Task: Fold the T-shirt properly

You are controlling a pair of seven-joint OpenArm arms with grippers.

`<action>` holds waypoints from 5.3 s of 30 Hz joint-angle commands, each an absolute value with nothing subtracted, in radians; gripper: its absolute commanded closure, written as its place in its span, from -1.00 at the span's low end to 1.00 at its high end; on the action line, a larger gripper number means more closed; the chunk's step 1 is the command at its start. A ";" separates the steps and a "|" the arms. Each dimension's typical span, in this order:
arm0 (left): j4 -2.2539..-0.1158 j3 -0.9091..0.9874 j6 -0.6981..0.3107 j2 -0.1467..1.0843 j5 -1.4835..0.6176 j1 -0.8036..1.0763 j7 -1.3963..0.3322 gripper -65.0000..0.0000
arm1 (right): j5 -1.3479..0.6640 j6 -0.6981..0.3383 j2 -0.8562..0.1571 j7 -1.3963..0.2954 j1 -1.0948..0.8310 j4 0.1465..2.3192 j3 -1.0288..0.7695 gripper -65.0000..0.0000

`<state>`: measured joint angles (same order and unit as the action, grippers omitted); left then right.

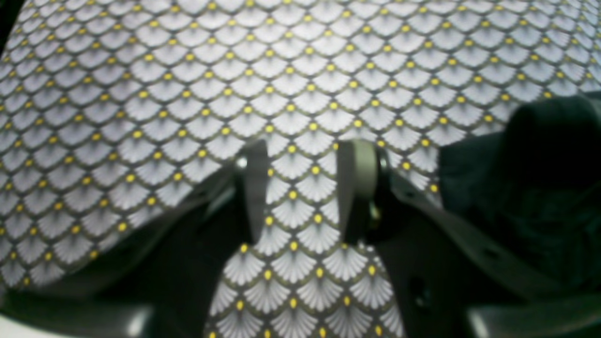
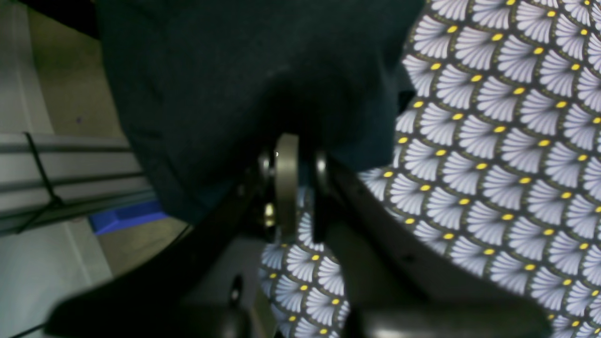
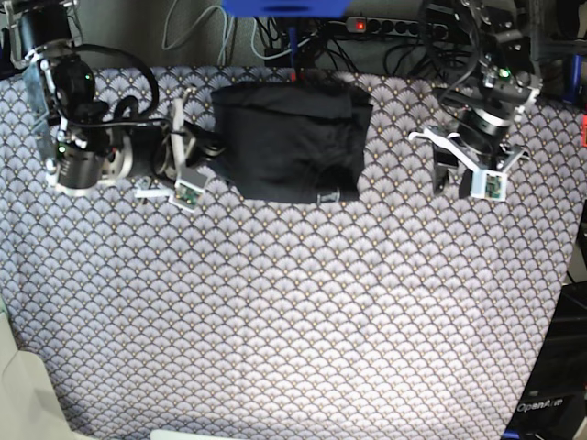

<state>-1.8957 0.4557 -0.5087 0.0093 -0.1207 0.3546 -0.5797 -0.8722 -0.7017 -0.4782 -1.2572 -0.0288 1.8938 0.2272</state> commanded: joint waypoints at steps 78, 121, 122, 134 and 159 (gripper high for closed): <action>-1.702 0.033 -0.501 0.016 -0.027 0.259 -0.559 0.27 | -0.602 -0.698 -0.257 -1.241 -0.071 1.982 0.220 0.92; -1.616 0.035 -0.499 0.088 -0.027 0.266 -0.559 0.27 | -0.604 -0.698 -0.303 -1.092 -0.134 1.989 0.226 0.92; -1.616 0.035 -0.499 0.088 -0.027 0.266 -0.559 0.27 | -0.604 -0.698 -0.302 -1.092 -0.127 1.989 0.226 0.92; -1.618 0.035 -0.499 0.090 -0.027 0.271 -0.559 0.27 | -0.736 -0.698 -0.302 -1.046 -0.059 1.966 0.226 0.92; -1.606 0.036 -0.498 0.113 -0.027 0.259 -0.559 0.27 | -0.733 -0.698 -0.415 -0.716 -0.059 1.472 0.229 0.92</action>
